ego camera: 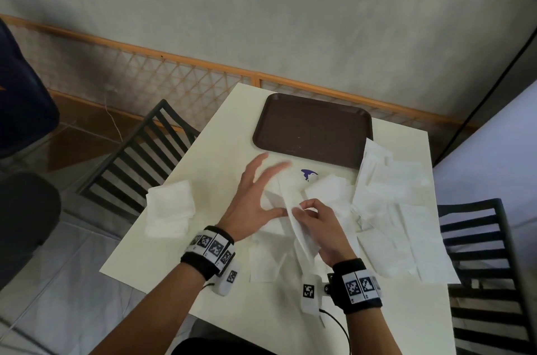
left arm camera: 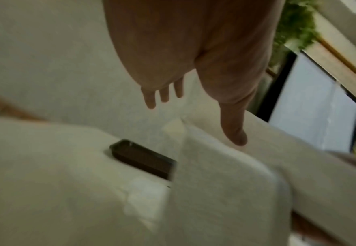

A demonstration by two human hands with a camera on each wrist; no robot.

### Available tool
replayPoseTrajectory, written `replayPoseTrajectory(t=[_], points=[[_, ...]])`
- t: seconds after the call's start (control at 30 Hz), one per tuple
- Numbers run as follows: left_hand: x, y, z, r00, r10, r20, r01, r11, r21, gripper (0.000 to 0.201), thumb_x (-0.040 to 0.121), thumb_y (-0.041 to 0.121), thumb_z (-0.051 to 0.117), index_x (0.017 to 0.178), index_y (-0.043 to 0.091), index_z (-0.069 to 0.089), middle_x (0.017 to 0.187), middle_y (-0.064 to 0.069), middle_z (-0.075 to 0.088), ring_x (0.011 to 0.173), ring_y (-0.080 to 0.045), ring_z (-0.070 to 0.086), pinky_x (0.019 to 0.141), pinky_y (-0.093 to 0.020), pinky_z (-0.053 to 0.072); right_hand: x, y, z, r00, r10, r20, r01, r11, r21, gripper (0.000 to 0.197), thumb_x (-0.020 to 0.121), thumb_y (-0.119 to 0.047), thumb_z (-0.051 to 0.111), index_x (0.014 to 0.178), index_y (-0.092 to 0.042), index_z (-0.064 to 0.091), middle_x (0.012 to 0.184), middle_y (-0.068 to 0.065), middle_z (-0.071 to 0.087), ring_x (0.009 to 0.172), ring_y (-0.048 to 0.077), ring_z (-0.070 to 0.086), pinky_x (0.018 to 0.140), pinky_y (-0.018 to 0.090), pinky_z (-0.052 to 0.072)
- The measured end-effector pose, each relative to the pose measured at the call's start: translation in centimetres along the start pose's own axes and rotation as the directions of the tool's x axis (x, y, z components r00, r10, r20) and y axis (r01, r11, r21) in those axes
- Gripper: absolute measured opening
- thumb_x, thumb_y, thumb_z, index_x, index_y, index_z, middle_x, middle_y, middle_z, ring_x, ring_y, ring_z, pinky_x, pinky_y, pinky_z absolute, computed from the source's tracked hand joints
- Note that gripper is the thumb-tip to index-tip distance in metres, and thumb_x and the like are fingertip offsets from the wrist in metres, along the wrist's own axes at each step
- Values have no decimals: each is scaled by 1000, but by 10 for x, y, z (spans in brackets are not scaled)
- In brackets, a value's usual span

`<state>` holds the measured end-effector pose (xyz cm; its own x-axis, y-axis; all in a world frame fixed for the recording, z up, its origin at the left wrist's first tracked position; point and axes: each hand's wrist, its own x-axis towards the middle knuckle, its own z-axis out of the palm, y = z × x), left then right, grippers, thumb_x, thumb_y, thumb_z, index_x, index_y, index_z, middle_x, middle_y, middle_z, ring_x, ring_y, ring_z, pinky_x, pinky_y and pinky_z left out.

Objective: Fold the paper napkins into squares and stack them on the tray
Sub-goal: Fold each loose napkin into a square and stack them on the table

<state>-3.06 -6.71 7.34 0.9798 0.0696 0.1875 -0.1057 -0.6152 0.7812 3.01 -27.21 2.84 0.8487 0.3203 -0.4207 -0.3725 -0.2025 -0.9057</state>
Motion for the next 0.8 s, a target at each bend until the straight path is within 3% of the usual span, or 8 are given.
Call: replayPoseTrajectory(t=[0.07, 0.17, 0.27, 0.37, 0.47, 0.6, 0.7, 0.8], points=[[9, -3, -3, 973, 219, 80, -231, 952, 202, 37, 85, 31, 90, 118, 42, 77, 171, 10, 31, 162, -18, 18, 130, -37, 23, 1, -1, 0, 1000, 10, -20, -11, 1000, -27, 12, 102, -22, 75, 107, -13, 69, 85, 8, 76, 82, 24, 66, 80, 39, 52], [12, -5, -3, 938, 297, 179, -334, 914, 232, 6, 93, 28, 82, 98, 27, 80, 129, 10, 72, 131, -12, 58, 111, -48, 47, -5, -8, -6, 1000, -17, -6, 17, 1000, -9, 14, 103, -20, 73, 114, -15, 66, 85, 10, 80, 76, 24, 68, 75, 39, 55], [6, 6, -7, 995, 101, 1, -101, 994, 39, 5, 100, 27, 77, 104, 24, 76, 96, 13, 76, 93, -11, 69, 87, -44, 56, -18, -19, -18, 991, -99, 87, 90, 991, 98, 33, 98, -16, 74, 129, -18, 64, 91, 14, 79, 74, 24, 66, 72, 37, 54], [-3, 11, -10, 990, -1, -142, -10, 997, -71, 9, 101, 28, 76, 104, 24, 69, 94, 14, 73, 91, -10, 72, 89, -40, 58, -26, -30, -28, 979, -139, 147, 84, 941, 328, 45, 104, 7, 59, 139, -20, 64, 88, 17, 65, 75, 23, 56, 75, 33, 50], [-9, 15, -12, 992, 29, -124, -40, 995, -86, 12, 99, 20, 79, 101, 20, 67, 94, 15, 74, 94, -7, 73, 93, -37, 60, -31, -43, -26, 980, -95, 176, 5, 892, 452, 46, 108, 7, 53, 141, -23, 67, 91, 17, 67, 75, 20, 60, 74, 26, 56], [-9, 16, -17, 994, 60, -87, -72, 988, -139, 28, 91, -17, 67, 94, 10, 63, 106, 9, 82, 112, -5, 76, 95, -35, 61, -35, -57, -20, 981, -50, 188, -39, 897, 440, 23, 114, -25, 59, 130, -22, 75, 96, 16, 63, 78, 23, 60, 75, 33, 58], [-7, 15, -22, 994, 84, -74, -93, 986, -137, 32, 92, -20, 64, 99, 11, 69, 113, 11, 82, 113, -7, 76, 91, -35, 62, -33, -61, -16, 985, -6, 170, -61, 920, 387, 43, 112, -50, 57, 111, -13, 80, 102, 17, 71, 81, 25, 54, 67, 35, 46], [-4, 17, -27, 997, 43, -63, -53, 982, -181, 38, 98, -15, 62, 116, 15, 77, 107, 12, 81, 105, -6, 77, 88, -30, 61, -32, -63, -11, 986, -99, 136, 36, 916, 399, 24, 105, -24, 71, 90, -7, 79, 95, 7, 75, 83, 20, 62, 69, 25, 52]])
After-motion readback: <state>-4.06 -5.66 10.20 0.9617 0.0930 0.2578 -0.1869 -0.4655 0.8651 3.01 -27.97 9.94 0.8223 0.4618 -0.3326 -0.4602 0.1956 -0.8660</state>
